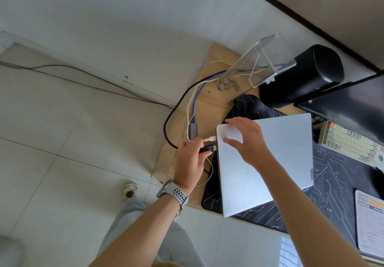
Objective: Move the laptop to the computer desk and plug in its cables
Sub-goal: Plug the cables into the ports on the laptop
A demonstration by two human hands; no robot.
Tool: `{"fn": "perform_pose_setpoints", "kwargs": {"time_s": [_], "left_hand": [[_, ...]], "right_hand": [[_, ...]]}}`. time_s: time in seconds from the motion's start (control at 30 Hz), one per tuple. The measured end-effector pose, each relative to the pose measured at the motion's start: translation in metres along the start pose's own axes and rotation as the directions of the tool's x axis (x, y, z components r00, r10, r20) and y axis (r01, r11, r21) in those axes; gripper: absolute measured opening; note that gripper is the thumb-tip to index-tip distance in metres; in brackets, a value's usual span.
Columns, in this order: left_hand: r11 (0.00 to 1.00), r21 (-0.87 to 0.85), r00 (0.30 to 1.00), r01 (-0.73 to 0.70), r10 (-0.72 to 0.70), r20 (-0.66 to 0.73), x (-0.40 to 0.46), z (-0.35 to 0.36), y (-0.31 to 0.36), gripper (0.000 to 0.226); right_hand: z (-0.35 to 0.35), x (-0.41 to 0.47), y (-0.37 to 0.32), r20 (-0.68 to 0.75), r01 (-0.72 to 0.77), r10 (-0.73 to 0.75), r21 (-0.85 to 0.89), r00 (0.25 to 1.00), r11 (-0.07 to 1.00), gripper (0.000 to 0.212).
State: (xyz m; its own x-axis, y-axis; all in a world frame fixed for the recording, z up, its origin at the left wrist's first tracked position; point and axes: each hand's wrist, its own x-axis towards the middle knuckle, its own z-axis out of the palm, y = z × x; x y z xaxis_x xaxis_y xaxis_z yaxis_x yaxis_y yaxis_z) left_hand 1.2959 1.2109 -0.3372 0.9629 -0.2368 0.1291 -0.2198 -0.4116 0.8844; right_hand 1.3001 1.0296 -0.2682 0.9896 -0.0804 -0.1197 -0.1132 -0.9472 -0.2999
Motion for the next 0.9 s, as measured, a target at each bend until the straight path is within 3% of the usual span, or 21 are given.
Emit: {"fn": "perform_pose_setpoints", "kwargs": {"time_s": [0.7,0.9], "left_hand": [[0.998,-0.056,1.000,0.007,-0.007,0.007,0.0035,0.0066,-0.0097,0.034],[0.998,-0.029,0.999,0.054,-0.054,0.000,0.0029,0.0061,-0.0042,0.021]], "right_hand": [[0.0005,0.0007,-0.0032,0.018,-0.014,0.013,0.031,1.000,0.999,0.045],[0.0023,0.0001,-0.0040,0.003,-0.016,0.016,0.038,1.000,0.999,0.044]]}}
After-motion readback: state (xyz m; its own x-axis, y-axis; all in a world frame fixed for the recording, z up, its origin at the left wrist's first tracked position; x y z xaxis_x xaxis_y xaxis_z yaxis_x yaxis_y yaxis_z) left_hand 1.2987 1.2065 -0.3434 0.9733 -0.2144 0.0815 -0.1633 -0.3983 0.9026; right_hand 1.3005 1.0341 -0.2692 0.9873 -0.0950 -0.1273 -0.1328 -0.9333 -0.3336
